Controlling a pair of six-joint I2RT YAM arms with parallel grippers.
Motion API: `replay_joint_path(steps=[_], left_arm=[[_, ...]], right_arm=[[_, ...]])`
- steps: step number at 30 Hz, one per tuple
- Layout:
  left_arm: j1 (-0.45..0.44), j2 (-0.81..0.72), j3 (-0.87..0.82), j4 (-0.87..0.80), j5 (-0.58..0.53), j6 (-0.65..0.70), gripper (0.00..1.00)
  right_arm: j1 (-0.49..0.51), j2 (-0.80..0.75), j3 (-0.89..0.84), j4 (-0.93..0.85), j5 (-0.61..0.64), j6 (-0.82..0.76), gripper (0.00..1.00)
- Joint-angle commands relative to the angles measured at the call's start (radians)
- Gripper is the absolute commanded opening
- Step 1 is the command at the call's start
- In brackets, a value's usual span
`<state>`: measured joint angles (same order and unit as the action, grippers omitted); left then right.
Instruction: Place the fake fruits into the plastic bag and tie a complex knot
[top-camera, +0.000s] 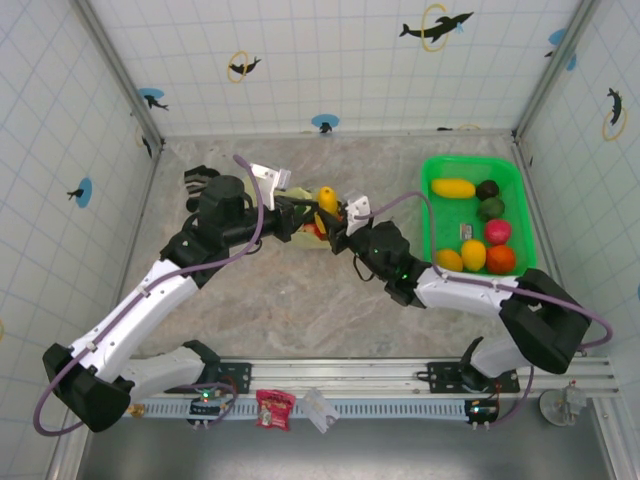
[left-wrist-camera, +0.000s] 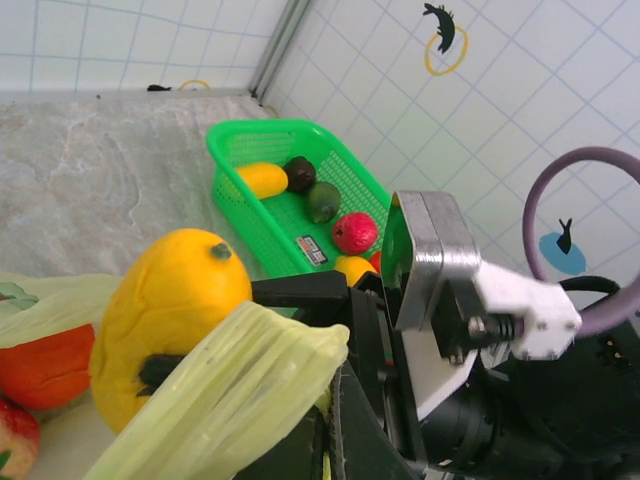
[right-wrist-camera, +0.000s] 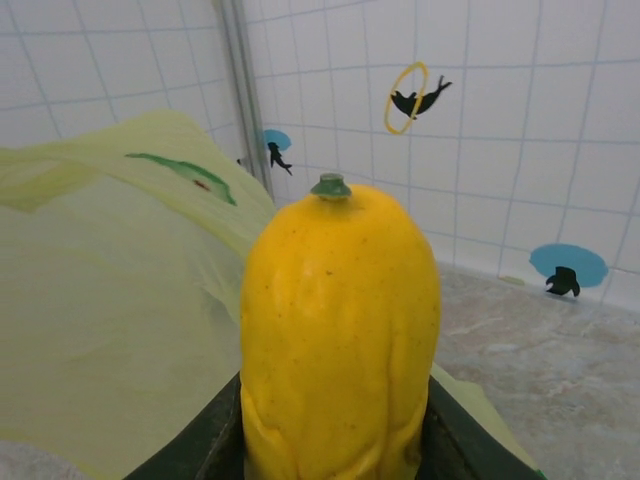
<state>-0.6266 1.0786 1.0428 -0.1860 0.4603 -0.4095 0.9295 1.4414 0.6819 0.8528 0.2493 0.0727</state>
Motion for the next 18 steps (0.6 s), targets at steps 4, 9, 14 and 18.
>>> replay_joint_path(steps=[4, 9, 14, 18], left_arm=[[0.005, 0.0, 0.031, 0.038, 0.023, -0.017, 0.0], [0.005, 0.011, 0.035, 0.047, 0.026, -0.018, 0.0], [0.005, 0.015, 0.034, 0.051, 0.025, -0.021, 0.0], [0.005, 0.011, 0.034, 0.051, 0.024, -0.021, 0.0]], right_arm=[[0.002, 0.094, 0.001, 0.218, -0.201, -0.095, 0.43], [-0.002, 0.208, 0.115, 0.163, -0.31, -0.061, 0.44], [-0.036, 0.281, 0.179, 0.117, -0.34, -0.001, 0.62], [-0.053, 0.276, 0.172, 0.106, -0.336, 0.025, 0.79]])
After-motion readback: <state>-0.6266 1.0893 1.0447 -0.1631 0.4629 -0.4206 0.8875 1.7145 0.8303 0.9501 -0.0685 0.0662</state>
